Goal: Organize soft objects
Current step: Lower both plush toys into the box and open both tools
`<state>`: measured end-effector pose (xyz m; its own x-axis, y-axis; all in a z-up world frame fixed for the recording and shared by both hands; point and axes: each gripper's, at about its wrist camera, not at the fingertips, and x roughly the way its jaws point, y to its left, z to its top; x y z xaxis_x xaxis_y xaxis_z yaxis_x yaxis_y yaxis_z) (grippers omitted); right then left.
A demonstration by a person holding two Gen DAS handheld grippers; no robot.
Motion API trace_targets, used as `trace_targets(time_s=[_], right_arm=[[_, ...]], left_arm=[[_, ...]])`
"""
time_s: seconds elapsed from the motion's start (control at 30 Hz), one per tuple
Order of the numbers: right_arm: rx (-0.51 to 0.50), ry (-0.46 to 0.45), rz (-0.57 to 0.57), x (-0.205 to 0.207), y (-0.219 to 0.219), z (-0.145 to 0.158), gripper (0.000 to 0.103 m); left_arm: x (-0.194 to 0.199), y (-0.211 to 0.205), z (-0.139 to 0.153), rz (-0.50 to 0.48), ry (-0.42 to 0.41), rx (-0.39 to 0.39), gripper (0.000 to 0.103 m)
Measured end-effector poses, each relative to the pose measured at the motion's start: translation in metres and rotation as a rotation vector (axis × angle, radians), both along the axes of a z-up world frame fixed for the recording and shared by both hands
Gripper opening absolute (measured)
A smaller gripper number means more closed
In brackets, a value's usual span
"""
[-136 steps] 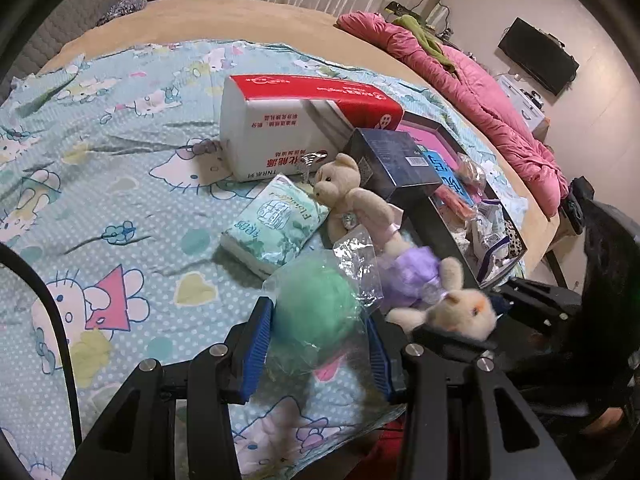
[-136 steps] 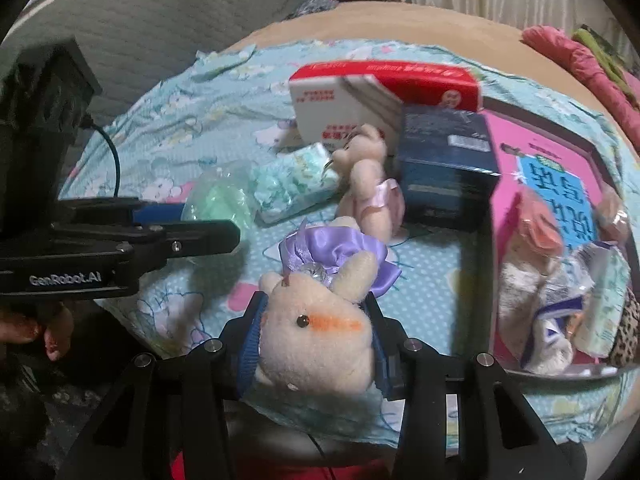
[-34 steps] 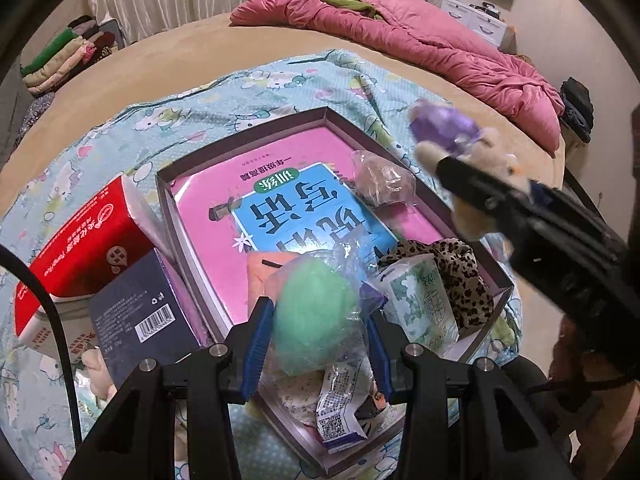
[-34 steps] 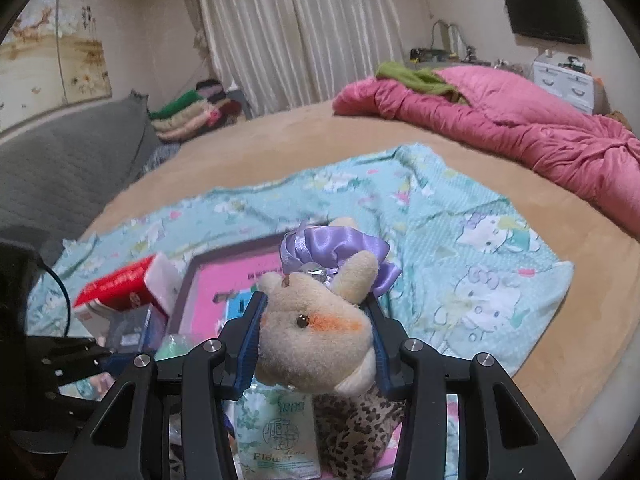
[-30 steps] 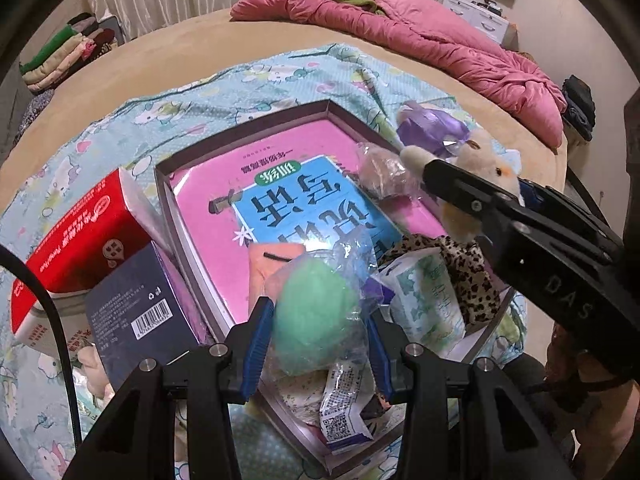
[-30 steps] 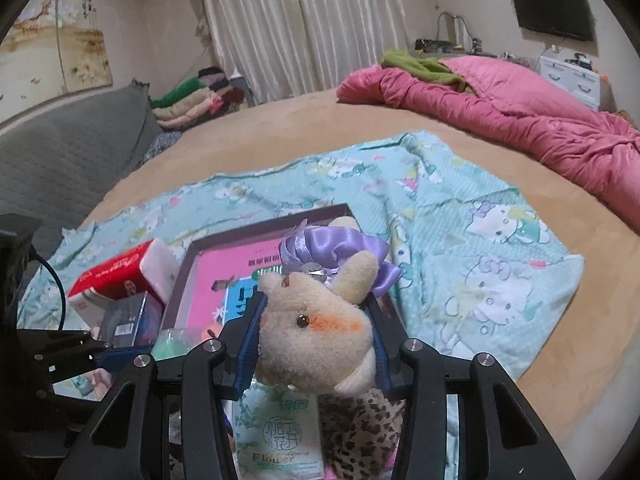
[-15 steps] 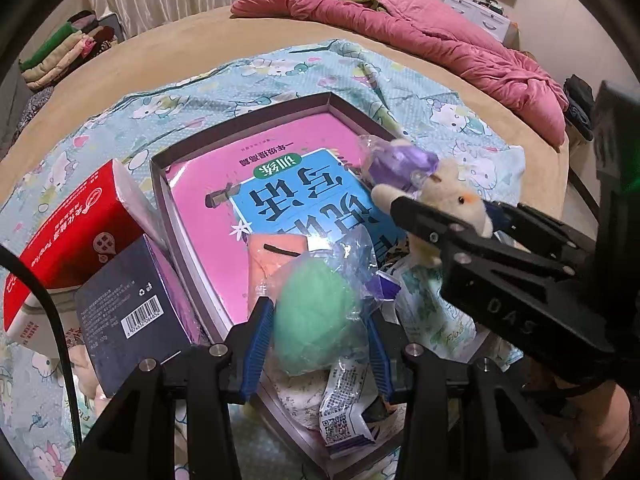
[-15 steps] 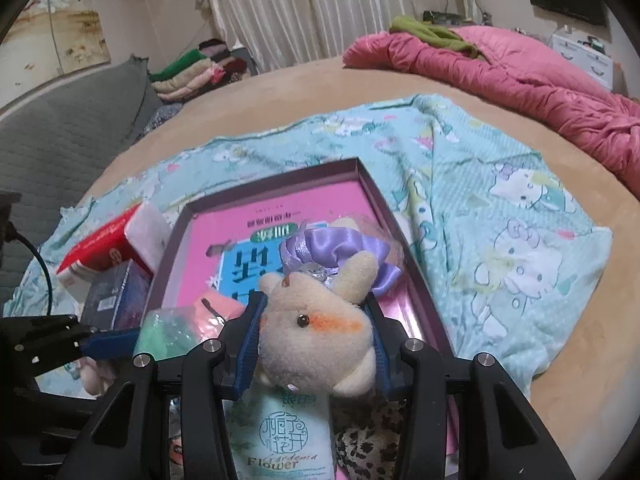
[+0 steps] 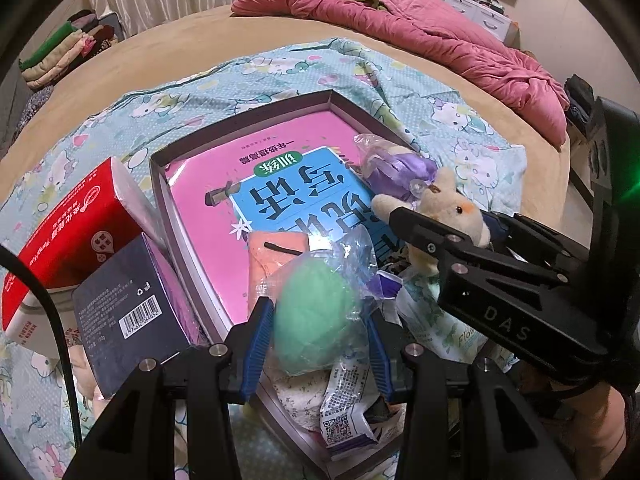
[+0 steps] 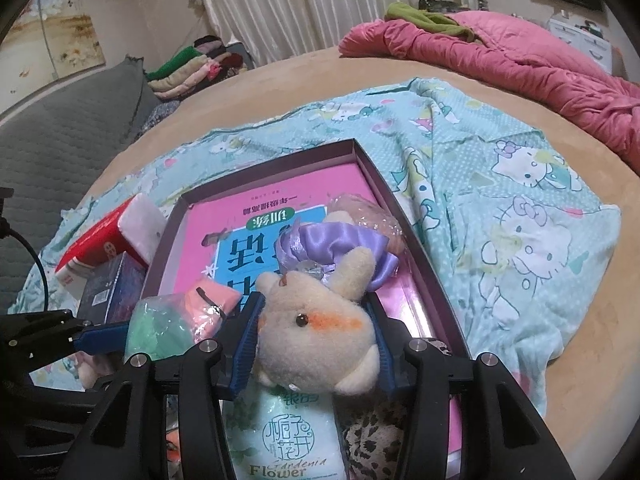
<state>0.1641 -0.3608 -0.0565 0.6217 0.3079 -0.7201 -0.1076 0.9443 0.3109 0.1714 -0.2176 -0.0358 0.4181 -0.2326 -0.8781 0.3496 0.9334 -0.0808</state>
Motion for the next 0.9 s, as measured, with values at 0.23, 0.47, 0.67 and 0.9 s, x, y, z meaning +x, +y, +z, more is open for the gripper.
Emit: trace_targets(time_s=[0.23, 0.47, 0.67, 0.9], right_arm=[[0.013, -0.023, -0.012, -0.006, -0.005, 0.002, 0.060], [0.022, -0.056, -0.044, -0.011, -0.012, 0.007, 0.063], [0.020, -0.091, -0.057, -0.015, -0.015, 0.013, 0.066], [0.018, -0.111, -0.080, -0.017, -0.020, 0.016, 0.069]], left_arm=[[0.002, -0.001, -0.001, -0.003, 0.004, 0.002, 0.045], [0.002, -0.001, -0.001, 0.000, 0.004, -0.002, 0.045], [0.003, -0.001, -0.003, 0.004, 0.008, -0.008, 0.045], [0.003, 0.003, -0.003, 0.007, 0.020, -0.045, 0.051]])
